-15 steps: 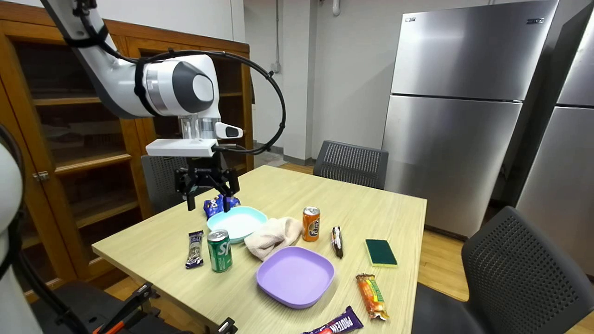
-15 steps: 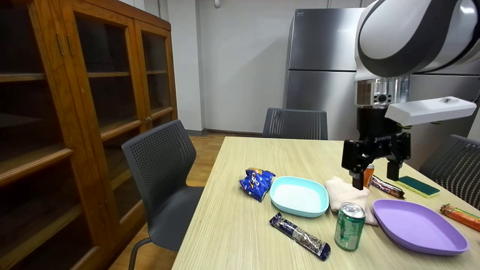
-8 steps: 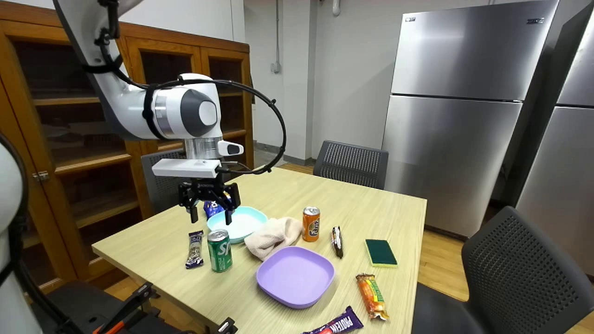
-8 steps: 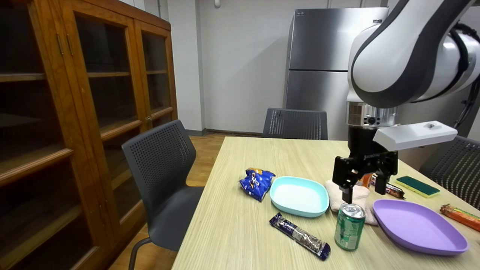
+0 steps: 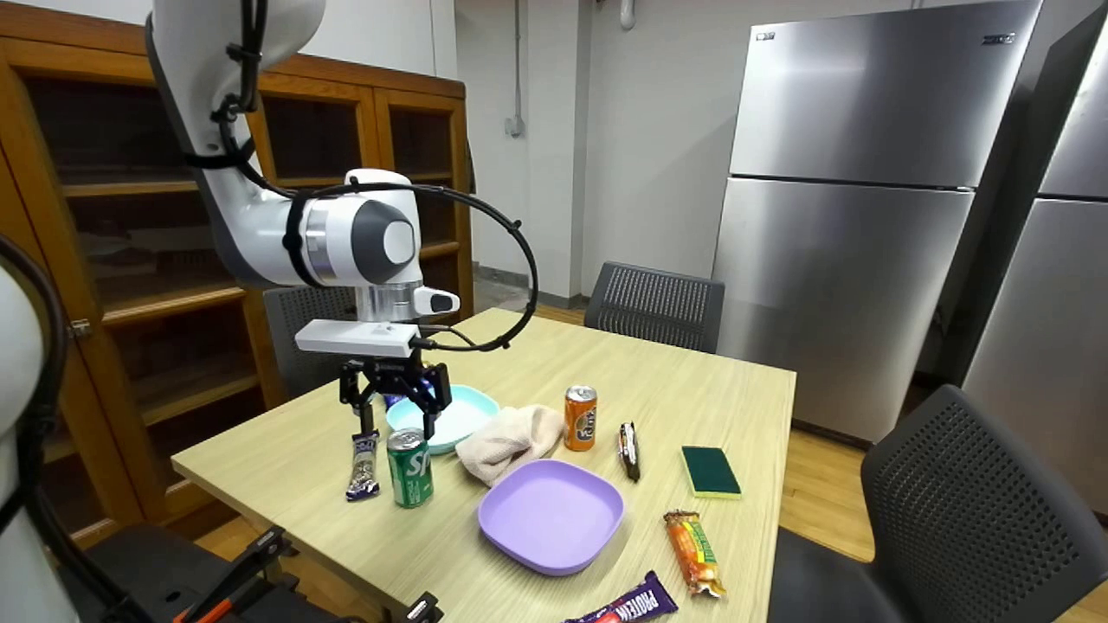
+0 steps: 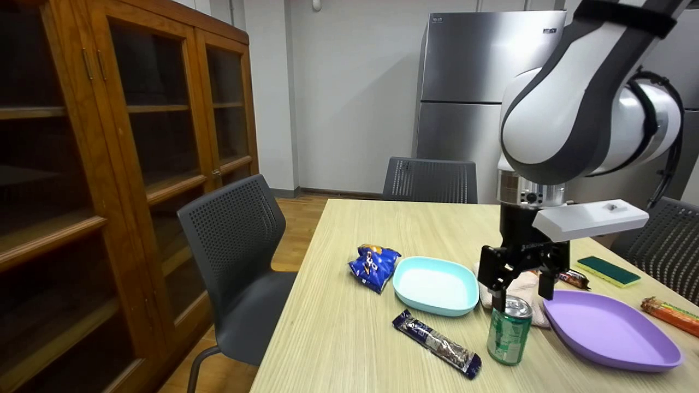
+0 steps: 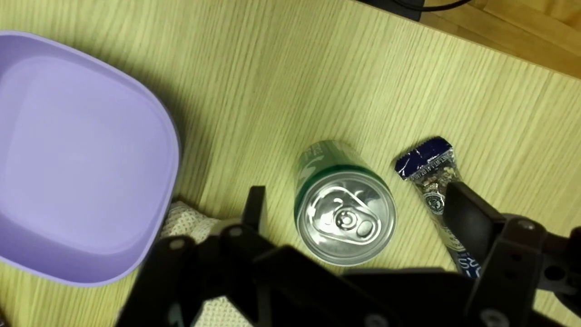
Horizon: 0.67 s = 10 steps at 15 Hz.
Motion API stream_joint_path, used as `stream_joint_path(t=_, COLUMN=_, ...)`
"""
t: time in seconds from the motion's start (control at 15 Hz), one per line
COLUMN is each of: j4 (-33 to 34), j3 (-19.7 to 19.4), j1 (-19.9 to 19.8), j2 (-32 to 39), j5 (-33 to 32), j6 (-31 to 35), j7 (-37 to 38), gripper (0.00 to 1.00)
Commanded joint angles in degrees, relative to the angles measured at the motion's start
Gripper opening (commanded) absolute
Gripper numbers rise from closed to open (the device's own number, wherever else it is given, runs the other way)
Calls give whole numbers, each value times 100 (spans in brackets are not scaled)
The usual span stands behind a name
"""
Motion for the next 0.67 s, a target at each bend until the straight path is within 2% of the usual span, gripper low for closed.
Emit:
stream_joint_path(t=0.0, j4=182, j3=-120, j1=109, j2=267, j5=-120, j6=110, j7=97, gripper=100)
stream_joint_path(t=0.6, j4=445, j3=-210, j1=216, j2=722, j5=-104, j6=161, j7=88, gripper=100)
